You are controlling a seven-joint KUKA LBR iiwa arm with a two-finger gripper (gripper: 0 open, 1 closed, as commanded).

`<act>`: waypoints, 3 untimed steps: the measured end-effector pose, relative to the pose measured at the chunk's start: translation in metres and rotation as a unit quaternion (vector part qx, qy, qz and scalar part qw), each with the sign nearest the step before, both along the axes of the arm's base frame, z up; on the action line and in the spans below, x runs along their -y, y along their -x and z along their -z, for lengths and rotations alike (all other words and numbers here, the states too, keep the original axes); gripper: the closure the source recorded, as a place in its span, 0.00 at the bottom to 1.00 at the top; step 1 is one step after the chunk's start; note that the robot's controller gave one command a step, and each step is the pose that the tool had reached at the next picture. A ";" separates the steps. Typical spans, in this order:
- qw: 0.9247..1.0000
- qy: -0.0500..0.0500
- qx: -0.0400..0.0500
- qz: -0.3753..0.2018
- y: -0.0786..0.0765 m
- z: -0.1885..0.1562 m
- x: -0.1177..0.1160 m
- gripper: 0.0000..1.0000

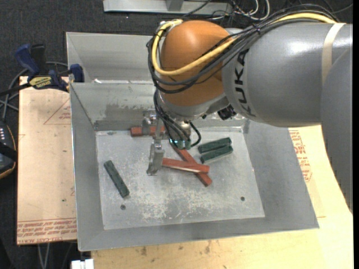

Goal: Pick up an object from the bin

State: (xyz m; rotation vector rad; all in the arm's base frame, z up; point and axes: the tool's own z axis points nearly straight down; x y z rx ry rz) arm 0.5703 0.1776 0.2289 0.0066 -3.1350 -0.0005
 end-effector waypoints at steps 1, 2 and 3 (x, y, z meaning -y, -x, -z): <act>0.997 -0.001 0.005 -0.073 0.001 0.161 0.092 0.00; 0.997 -0.002 0.006 -0.074 0.000 0.156 0.090 1.00; 0.997 -0.001 0.005 0.075 0.007 0.155 0.130 1.00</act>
Offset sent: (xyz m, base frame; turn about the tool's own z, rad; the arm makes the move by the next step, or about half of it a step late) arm -0.0019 -0.0909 -0.1589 -0.1514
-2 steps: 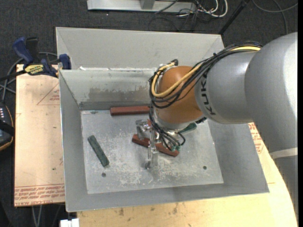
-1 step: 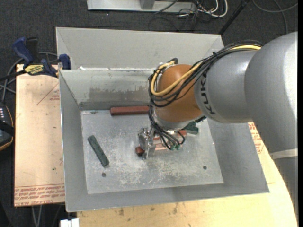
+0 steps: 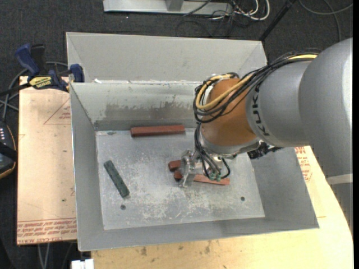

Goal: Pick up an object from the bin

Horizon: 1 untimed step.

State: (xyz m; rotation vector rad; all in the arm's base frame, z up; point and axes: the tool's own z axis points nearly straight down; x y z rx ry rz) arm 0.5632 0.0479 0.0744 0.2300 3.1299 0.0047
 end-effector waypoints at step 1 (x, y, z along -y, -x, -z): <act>0.990 0.001 0.001 0.140 -0.034 -0.003 0.057 1.00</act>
Offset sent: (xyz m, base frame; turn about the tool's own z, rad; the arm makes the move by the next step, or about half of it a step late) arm 0.0328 -0.0561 0.0025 0.2818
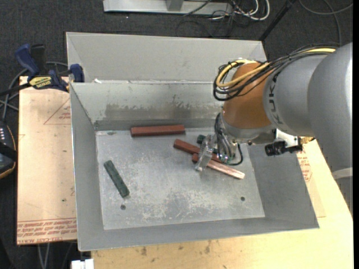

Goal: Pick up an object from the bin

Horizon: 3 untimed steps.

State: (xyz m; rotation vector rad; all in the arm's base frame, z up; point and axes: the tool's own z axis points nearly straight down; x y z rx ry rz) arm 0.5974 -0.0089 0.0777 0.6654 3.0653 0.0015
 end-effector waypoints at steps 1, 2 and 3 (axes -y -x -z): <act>0.993 0.000 -0.002 -0.119 0.010 -0.012 -0.004 1.00; 0.991 0.001 0.000 -0.137 -0.021 0.002 0.059 1.00; 0.989 0.001 0.001 -0.146 -0.032 0.006 0.148 1.00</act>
Offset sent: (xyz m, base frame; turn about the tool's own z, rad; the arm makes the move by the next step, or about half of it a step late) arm -0.0105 0.0036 0.0120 -0.2394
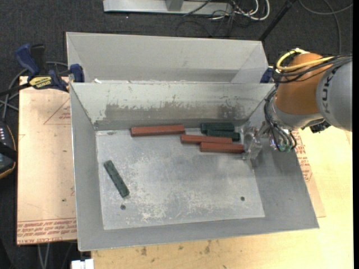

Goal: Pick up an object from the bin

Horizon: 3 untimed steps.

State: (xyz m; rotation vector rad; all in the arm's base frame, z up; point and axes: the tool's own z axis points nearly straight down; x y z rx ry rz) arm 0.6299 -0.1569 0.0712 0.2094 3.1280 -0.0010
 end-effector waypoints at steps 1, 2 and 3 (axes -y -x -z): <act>0.997 0.000 0.000 -0.071 0.000 -0.025 -0.019 1.00; 0.998 -0.001 -0.001 -0.070 0.001 -0.024 -0.019 0.00; 0.999 -0.002 -0.001 -0.044 -0.011 0.001 -0.067 0.00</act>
Offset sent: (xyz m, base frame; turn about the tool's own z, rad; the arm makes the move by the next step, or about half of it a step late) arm -0.0019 0.0187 0.0242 -0.1436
